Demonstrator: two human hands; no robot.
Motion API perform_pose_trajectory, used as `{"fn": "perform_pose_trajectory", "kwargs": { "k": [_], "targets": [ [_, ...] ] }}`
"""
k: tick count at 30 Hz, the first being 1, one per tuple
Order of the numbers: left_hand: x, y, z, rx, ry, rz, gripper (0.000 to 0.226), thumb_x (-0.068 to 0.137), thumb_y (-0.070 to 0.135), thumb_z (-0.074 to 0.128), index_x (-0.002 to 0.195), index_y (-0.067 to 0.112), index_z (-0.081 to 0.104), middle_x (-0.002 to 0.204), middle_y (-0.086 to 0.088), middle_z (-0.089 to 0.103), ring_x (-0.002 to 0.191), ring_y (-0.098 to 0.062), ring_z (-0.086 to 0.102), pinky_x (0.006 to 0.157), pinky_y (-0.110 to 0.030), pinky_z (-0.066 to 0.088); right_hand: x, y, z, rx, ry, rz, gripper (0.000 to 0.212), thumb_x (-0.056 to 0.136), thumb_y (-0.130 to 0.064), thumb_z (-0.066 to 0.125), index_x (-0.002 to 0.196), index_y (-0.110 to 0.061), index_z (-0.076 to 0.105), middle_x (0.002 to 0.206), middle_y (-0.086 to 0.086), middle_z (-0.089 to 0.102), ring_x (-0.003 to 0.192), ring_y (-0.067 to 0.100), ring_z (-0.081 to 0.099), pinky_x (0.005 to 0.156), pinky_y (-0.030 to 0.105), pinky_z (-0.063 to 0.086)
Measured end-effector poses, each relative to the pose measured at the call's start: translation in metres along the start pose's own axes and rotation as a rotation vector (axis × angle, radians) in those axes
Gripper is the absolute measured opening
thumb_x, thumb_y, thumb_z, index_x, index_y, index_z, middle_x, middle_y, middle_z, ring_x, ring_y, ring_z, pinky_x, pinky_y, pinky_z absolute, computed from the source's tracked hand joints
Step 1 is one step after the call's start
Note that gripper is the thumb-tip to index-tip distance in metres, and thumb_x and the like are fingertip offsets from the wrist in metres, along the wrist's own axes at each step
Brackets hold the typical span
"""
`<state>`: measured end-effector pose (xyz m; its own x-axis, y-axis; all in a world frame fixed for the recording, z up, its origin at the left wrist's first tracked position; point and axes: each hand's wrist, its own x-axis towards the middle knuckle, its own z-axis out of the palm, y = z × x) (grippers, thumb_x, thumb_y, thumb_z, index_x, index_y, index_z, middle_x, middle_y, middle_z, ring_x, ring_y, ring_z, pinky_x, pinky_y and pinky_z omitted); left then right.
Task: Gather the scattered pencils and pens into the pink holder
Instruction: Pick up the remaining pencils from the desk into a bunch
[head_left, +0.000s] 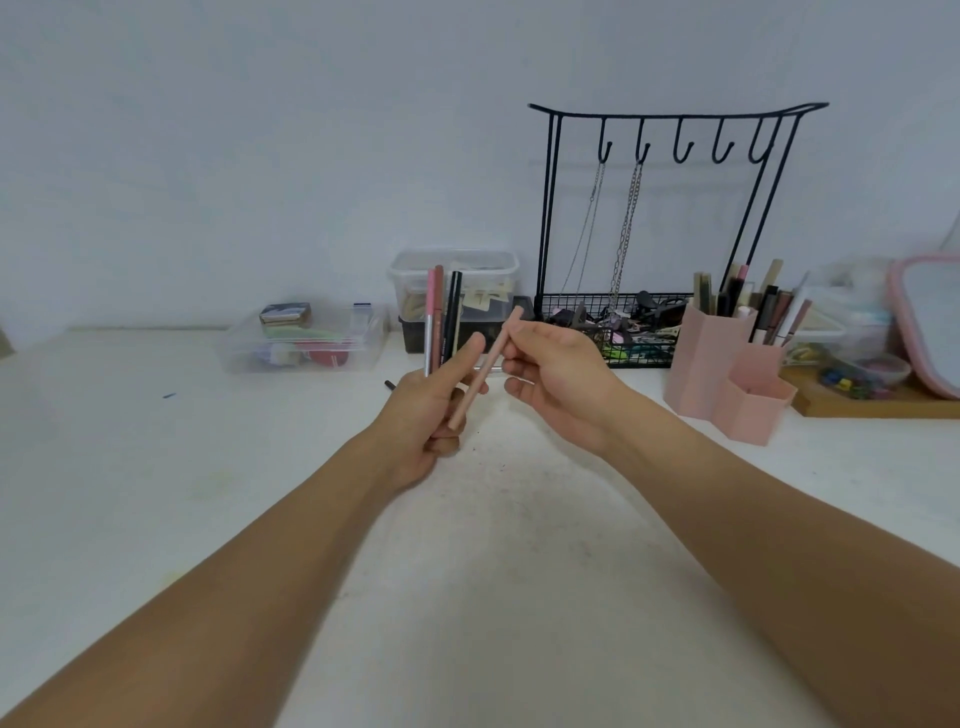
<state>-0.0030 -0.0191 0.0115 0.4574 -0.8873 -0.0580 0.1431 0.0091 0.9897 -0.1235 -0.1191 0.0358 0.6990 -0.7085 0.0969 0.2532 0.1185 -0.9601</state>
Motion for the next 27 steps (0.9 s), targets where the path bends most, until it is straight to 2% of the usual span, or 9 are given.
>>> {"fn": "perform_pose_trajectory", "kwargs": {
  "k": [2,4,7,11,15,18,21,24,27],
  "targets": [
    [-0.001,-0.002,0.001,0.046,-0.042,0.034,0.062,0.059,0.068,0.077,0.080,0.012,0.061,0.048,0.001,0.030,0.040,-0.012,0.021,0.045,-0.023,0.014,-0.001,0.002,0.001,-0.043,-0.048,-0.032,0.027,0.103,-0.024,0.054,0.084,-0.005,0.060,0.073,0.004,0.055,0.068,0.016,0.050,0.063,0.027,0.044],
    [-0.002,-0.003,0.000,0.102,-0.096,0.040,0.049,0.067,0.054,0.081,0.075,0.011,0.059,0.047,0.001,0.036,0.039,-0.011,0.024,0.043,-0.021,0.016,-0.001,0.005,0.004,-0.088,-0.096,-0.078,0.022,0.103,-0.020,0.053,0.092,-0.001,0.060,0.074,0.009,0.055,0.067,0.022,0.052,0.063,0.030,0.048],
    [0.001,-0.005,-0.003,0.156,-0.119,0.034,0.038,0.085,0.029,0.080,0.068,0.016,0.049,0.051,0.001,0.045,0.038,-0.010,0.028,0.039,-0.020,0.020,0.000,0.008,0.009,-0.142,-0.054,-0.135,0.014,0.102,-0.010,0.054,0.103,0.001,0.062,0.076,0.006,0.054,0.068,0.012,0.052,0.061,0.022,0.047],
    [0.003,-0.003,-0.007,0.141,-0.053,0.047,0.048,0.092,0.034,0.071,0.057,0.019,0.043,0.052,-0.005,0.047,0.041,-0.014,0.034,0.042,-0.022,0.022,-0.001,0.014,0.006,-0.202,-0.032,-0.103,0.022,0.100,-0.013,0.058,0.118,-0.001,0.065,0.089,0.006,0.067,0.079,0.012,0.063,0.070,0.024,0.053],
    [0.004,0.003,-0.019,0.056,0.147,0.061,0.044,0.095,0.045,0.067,0.066,0.018,0.047,0.050,-0.002,0.050,0.054,-0.020,0.064,0.045,-0.023,0.041,-0.005,0.033,0.004,-0.628,-0.012,-0.181,0.021,0.098,-0.022,0.062,0.119,-0.022,0.066,0.103,-0.001,0.066,0.083,0.012,0.060,0.072,0.026,0.050],
    [0.009,0.007,-0.030,-0.073,0.268,0.076,0.041,0.093,0.047,0.068,0.072,0.022,0.043,0.049,0.005,0.039,0.040,-0.010,0.040,0.039,-0.021,0.028,-0.010,0.049,0.007,-0.878,-0.144,-0.272,0.022,0.095,-0.027,0.065,0.117,-0.029,0.067,0.111,-0.004,0.063,0.094,0.015,0.059,0.079,0.023,0.049],
    [0.015,0.009,-0.040,-0.138,0.351,0.085,0.047,0.094,0.042,0.069,0.066,0.024,0.035,0.048,0.007,0.027,0.041,-0.010,0.020,0.037,-0.021,0.017,-0.011,0.055,0.008,-1.142,-0.261,-0.359,0.026,0.092,-0.034,0.068,0.118,-0.027,0.069,0.111,0.000,0.064,0.098,0.018,0.058,0.087,0.030,0.048],
    [0.021,0.004,-0.045,-0.126,0.386,0.030,0.047,0.095,0.036,0.066,0.064,0.025,0.032,0.050,0.006,0.026,0.042,-0.011,0.019,0.038,-0.021,0.015,-0.010,0.053,0.008,-1.305,-0.206,-0.363,0.026,0.091,-0.039,0.068,0.110,-0.022,0.073,0.103,0.000,0.066,0.095,0.017,0.059,0.086,0.034,0.049],
    [0.023,-0.001,-0.045,-0.077,0.374,-0.028,0.045,0.094,0.033,0.065,0.065,0.024,0.032,0.048,0.007,0.027,0.042,-0.012,0.020,0.037,-0.021,0.016,-0.008,0.047,0.002,-1.273,-0.082,-0.327,0.014,0.090,-0.027,0.070,0.090,-0.015,0.077,0.088,-0.003,0.070,0.082,0.014,0.062,0.077,0.030,0.051]
  ]
}}
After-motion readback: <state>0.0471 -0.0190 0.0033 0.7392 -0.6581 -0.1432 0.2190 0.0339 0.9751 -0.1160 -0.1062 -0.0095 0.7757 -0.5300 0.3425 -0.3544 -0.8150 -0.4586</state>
